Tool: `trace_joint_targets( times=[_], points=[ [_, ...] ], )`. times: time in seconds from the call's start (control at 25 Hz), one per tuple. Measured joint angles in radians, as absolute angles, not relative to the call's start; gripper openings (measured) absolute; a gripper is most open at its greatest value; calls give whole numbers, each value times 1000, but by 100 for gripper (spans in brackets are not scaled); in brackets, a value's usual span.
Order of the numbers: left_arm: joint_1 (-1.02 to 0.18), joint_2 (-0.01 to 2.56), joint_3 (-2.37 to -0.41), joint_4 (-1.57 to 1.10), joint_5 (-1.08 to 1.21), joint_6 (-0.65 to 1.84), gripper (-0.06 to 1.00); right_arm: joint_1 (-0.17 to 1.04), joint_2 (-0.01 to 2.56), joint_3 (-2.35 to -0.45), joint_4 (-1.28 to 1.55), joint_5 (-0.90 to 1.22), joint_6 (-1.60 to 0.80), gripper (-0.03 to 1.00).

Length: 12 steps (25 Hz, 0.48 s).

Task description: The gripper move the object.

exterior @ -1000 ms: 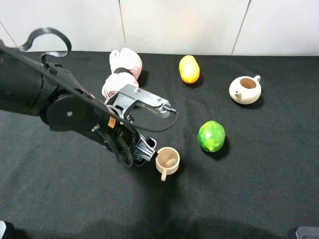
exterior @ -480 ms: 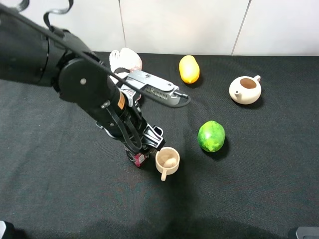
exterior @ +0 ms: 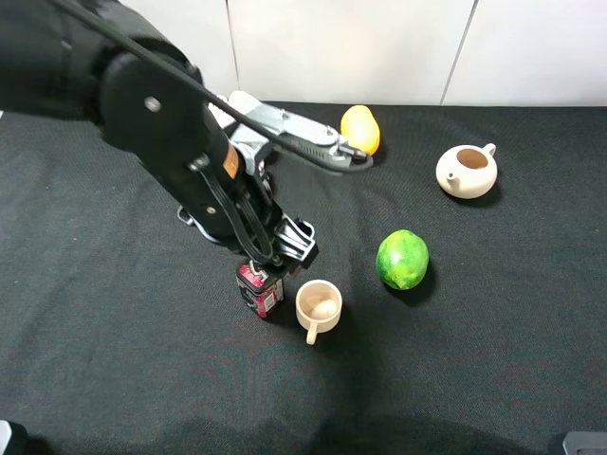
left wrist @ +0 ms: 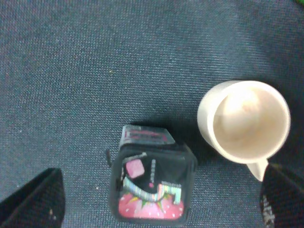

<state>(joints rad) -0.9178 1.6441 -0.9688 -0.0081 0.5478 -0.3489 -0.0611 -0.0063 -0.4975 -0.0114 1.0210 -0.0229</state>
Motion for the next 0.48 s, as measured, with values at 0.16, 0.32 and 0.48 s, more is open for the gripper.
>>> trace_joint_targets(
  times=[0.16,0.32,0.48],
  points=[
    [-918,1571,-969,14,588,-350,88,-61,-6,-498,-11,1021,-23,69],
    [-918,1493,-970,35,622,-355,88,-61,-6,-498,-10,1021,-23,69],
    [-918,1419,-970,65,653,-357,88,-61,-6,-498,-7,1021,-23,69]
  ],
)
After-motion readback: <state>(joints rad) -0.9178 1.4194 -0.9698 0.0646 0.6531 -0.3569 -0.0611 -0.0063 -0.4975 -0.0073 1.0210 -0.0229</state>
